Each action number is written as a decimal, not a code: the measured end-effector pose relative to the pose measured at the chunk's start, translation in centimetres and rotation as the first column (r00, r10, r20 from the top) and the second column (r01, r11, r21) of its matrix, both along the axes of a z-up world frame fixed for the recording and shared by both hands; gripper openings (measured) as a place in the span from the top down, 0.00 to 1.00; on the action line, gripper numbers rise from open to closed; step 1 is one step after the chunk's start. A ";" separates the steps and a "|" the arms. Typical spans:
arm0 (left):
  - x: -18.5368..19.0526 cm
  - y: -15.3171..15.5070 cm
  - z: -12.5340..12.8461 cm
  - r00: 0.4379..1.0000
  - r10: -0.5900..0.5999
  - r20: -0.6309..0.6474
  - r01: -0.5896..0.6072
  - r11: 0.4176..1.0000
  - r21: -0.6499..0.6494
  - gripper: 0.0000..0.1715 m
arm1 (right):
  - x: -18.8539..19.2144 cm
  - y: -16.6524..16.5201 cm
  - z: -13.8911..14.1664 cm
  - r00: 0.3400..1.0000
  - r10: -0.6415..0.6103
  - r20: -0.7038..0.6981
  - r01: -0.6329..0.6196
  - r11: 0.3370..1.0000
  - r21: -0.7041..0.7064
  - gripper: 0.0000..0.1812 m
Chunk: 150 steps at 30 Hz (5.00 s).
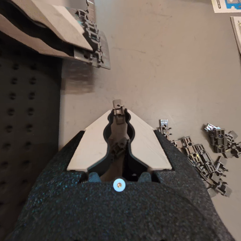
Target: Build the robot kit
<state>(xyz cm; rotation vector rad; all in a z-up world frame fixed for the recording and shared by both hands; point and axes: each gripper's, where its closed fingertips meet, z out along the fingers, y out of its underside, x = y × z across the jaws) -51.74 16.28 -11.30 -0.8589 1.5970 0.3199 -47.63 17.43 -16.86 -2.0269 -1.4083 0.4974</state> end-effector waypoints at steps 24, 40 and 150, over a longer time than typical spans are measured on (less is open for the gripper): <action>0.7 -7.9 11.7 0.852 -0.266 0.451 0.388 0.899 -0.202 0.96 | -4.4 -9.3 18.0 0.789 0.601 -0.125 -0.607 0.794 -0.014 0.91; -1.6 -4.9 13.3 0.803 -0.168 0.571 0.373 0.890 -0.263 0.96 | -6.7 -6.5 18.9 0.823 0.555 0.124 -0.569 0.802 0.185 0.87; -1.0 -3.4 11.1 0.858 -0.009 0.513 0.349 0.743 -0.571 0.93 | -5.5 -4.1 16.1 0.900 0.332 0.283 -0.390 0.904 0.176 0.96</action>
